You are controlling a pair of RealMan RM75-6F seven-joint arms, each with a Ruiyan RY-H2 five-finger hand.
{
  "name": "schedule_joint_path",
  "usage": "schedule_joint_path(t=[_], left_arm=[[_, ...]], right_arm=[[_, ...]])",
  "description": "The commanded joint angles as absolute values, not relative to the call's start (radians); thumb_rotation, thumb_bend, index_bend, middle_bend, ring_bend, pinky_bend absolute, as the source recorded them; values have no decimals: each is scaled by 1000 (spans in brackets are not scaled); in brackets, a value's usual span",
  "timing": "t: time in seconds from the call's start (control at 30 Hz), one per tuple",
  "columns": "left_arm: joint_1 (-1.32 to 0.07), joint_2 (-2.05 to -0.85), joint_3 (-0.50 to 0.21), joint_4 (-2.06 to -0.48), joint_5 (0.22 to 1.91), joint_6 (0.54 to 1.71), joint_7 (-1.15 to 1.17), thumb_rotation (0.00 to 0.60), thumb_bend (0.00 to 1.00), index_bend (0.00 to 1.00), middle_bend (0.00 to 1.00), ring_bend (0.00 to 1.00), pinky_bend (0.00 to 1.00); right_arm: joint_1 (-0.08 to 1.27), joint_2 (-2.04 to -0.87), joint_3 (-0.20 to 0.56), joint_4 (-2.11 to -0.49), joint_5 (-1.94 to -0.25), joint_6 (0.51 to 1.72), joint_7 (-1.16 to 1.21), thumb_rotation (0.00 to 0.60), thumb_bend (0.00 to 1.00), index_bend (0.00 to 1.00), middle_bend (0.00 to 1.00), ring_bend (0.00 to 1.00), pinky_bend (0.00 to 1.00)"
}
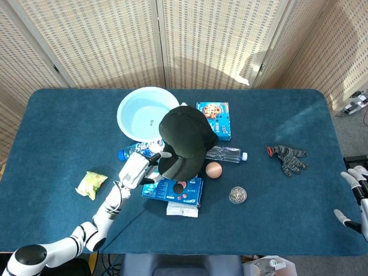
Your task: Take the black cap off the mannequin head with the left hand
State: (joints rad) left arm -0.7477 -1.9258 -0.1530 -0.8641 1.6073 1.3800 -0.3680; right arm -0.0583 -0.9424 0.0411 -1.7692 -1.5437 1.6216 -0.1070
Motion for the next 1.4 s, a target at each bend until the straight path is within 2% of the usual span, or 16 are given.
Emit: schedule_joint_path(t=[0.03, 0.37, 0.83, 1.4], left_arm=[[-752, -1929, -158, -874, 1597, 1369, -357, 600, 270, 291, 934, 893, 1000], [-758, -1941, -186, -911, 1560, 1360, -332, 600, 270, 323, 936, 900, 1000], [-755, -1962, -219, -920, 1533, 1390, -317, 600, 271, 562, 968, 925, 1000], [-758, -1943, -257, -973, 1505, 1399, -341, 600, 277, 649, 977, 933, 1000]], right_arm=[[-59, -942, 41, -1769, -1545, 1622, -107, 600, 70, 182, 161, 147, 280], [-62, -941, 41, -1768, -1543, 1624, -103, 600, 70, 182, 162, 147, 280], [-64, -940, 42, -1768, -1543, 1622, -102, 600, 70, 182, 162, 147, 280], [-62, -937, 43, -1780, -1547, 1620, -112, 600, 71, 182, 162, 147, 280]])
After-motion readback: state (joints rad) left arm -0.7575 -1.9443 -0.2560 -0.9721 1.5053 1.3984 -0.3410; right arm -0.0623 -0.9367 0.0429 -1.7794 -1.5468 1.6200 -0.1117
